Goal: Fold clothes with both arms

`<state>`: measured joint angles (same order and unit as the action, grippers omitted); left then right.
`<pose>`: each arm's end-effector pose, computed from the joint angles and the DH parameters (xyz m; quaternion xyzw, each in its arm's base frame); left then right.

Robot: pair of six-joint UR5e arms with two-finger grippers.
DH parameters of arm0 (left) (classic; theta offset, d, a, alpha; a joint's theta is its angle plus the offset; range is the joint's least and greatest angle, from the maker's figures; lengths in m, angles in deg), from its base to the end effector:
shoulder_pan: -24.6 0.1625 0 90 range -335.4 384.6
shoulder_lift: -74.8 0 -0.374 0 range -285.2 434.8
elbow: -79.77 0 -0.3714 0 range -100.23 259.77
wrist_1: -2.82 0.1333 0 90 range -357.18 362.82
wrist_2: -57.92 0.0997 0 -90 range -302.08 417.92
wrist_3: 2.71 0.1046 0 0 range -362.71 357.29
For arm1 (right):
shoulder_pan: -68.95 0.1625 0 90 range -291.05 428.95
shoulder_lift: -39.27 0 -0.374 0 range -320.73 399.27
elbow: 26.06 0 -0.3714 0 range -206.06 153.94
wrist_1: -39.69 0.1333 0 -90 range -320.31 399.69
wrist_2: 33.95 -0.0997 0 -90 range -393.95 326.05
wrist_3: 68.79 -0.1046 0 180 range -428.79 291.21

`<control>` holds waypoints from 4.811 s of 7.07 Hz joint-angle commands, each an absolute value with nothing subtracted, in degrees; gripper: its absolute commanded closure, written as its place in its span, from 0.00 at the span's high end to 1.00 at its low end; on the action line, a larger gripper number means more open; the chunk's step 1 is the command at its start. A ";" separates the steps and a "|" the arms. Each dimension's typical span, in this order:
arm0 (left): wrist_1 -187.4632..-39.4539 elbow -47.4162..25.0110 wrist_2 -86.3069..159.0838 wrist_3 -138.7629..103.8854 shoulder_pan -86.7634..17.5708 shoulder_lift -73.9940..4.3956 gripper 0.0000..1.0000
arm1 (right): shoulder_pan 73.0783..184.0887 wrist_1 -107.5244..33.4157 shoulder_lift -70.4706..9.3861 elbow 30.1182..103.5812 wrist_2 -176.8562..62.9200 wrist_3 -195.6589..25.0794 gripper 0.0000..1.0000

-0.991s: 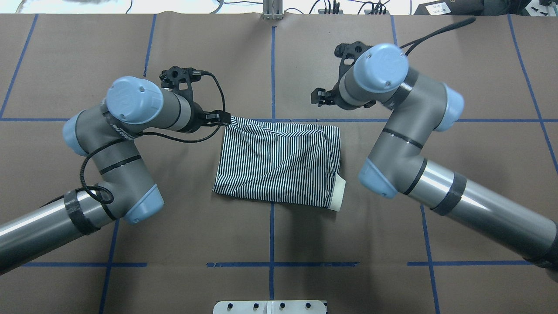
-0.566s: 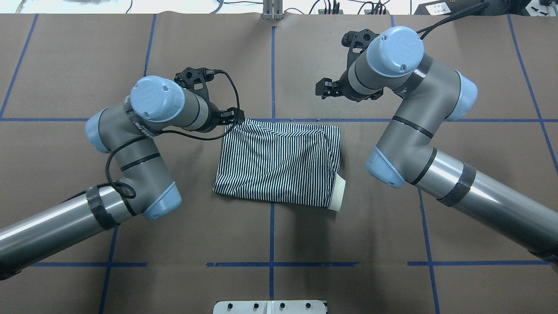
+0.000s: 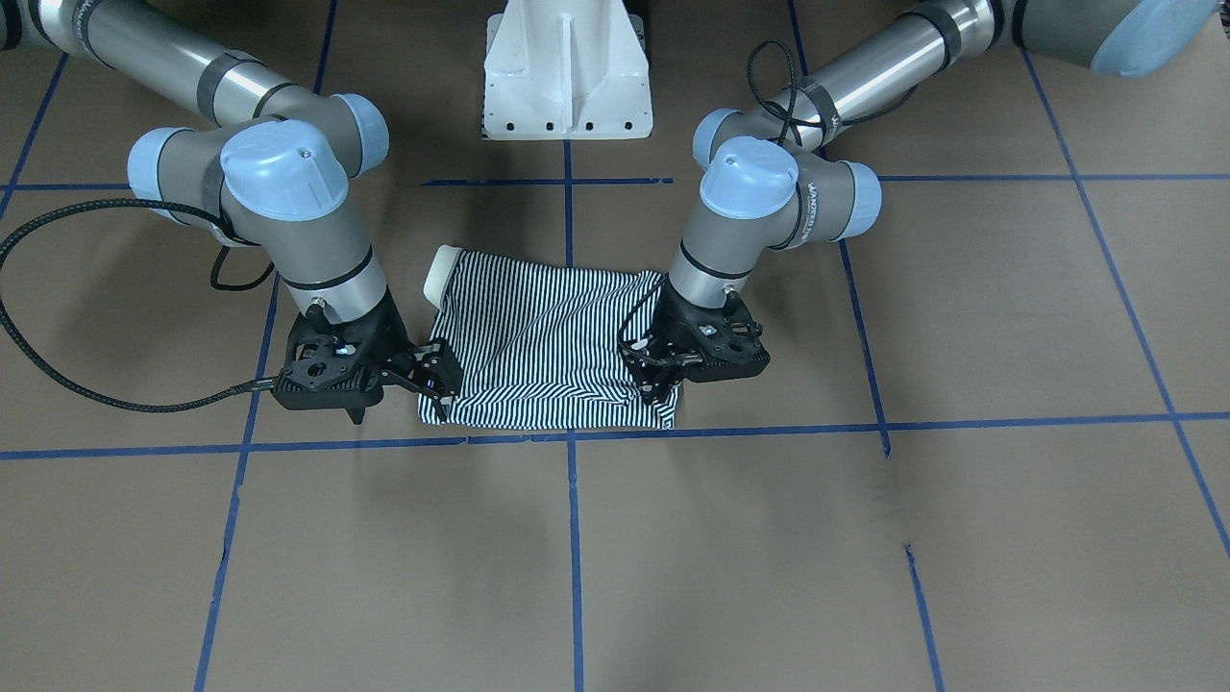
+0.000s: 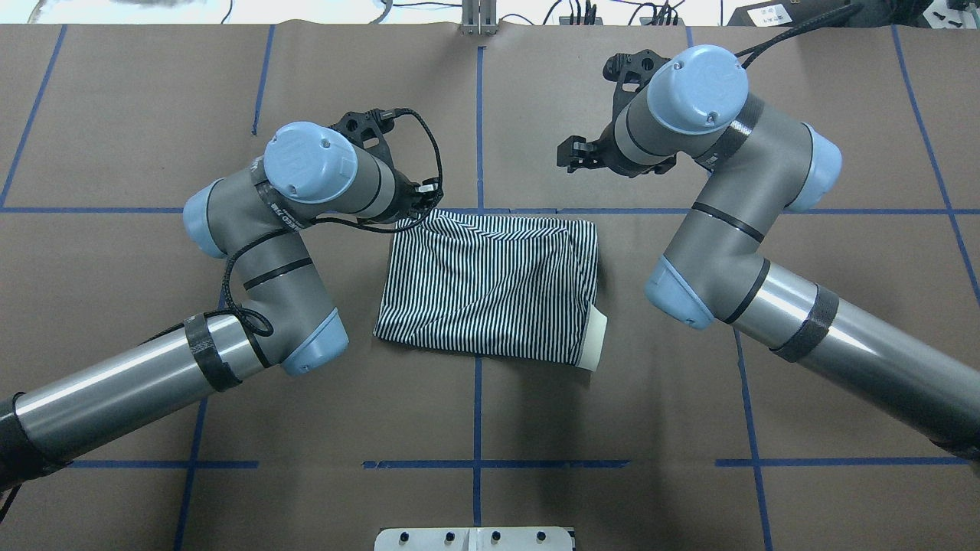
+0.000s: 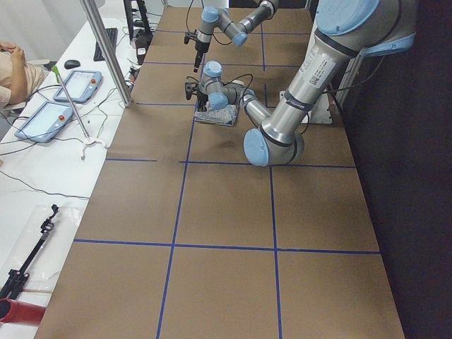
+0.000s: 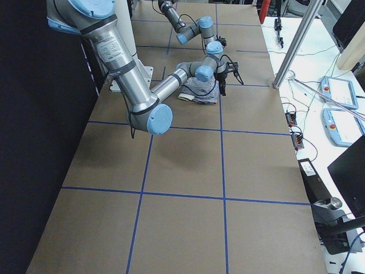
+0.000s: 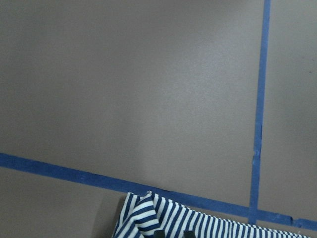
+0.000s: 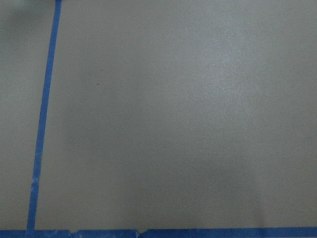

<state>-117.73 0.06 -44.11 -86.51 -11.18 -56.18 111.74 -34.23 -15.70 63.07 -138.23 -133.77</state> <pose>0.5046 -0.5011 0.2171 0.0973 0.5052 -0.1669 0.8411 -0.4140 -0.5297 0.2484 0.1416 -0.4124 0.0866 0.8958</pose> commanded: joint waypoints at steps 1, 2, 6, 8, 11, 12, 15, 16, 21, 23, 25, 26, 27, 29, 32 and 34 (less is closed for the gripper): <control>-117.85 1.79 -44.12 -86.47 -11.17 -58.26 0.32 | 111.67 -34.22 -15.75 62.98 -138.10 -133.74 1.00; -117.85 3.55 -44.12 -86.47 -11.09 -59.49 0.33 | 111.67 -34.22 -15.75 62.89 -138.10 -133.74 1.00; -117.94 4.44 -44.12 -86.38 -10.65 -59.42 0.40 | 111.67 -34.14 -16.28 62.71 -138.10 -133.74 1.00; -118.90 4.36 -44.12 -86.38 -9.42 -59.15 0.40 | 111.67 -33.96 -16.63 62.80 -138.01 -133.74 1.00; -119.17 4.27 -43.86 -86.56 -8.28 -59.15 0.28 | 111.58 -33.96 -16.63 62.71 -137.92 -133.83 1.00; -119.17 4.09 -43.51 -86.47 -8.27 -59.06 0.00 | 111.58 -33.96 -16.63 62.80 -137.75 -133.83 1.00; -119.26 4.27 -42.45 -79.82 -12.20 -58.89 0.00 | 111.23 -33.96 -16.55 62.80 -137.66 -133.83 1.00; -119.26 5.14 -42.45 -78.22 -13.79 -58.80 0.00 | 110.97 -33.96 -16.55 62.80 -137.13 -133.83 1.00; -121.46 6.66 -43.15 -76.27 -13.98 -58.89 1.00 | 110.79 -33.70 -16.63 62.71 -137.04 -133.83 1.00; -119.71 2.27 -46.73 -71.73 -15.47 -57.23 1.00 | 110.96 -33.78 -16.81 63.67 -137.56 -133.74 1.00; -111.76 -12.60 -48.42 -61.49 -18.28 -47.60 1.00 | 114.54 -38.23 -20.65 69.27 -141.50 -129.38 1.00; -107.44 -20.44 -48.51 -55.16 -20.12 -42.42 1.00 | 117.70 -44.71 -23.90 75.48 -144.57 -122.56 1.00; -105.92 -27.65 -51.47 -49.09 -23.27 -34.71 1.00 | 122.26 -50.34 -28.71 81.72 -147.56 -113.96 1.00; -105.72 -32.98 -58.07 -27.79 -36.06 -22.20 1.00 | 134.54 -52.50 -37.77 84.16 -156.42 -94.65 1.00; -94.01 -32.64 -61.17 3.62 -56.73 -18.27 1.00 | 150.31 -63.25 -41.78 83.80 -163.23 -70.70 1.00; -92.72 -31.69 -62.56 4.68 -57.75 -18.02 1.00 | 151.57 -65.85 -42.90 83.63 -163.76 -69.40 1.00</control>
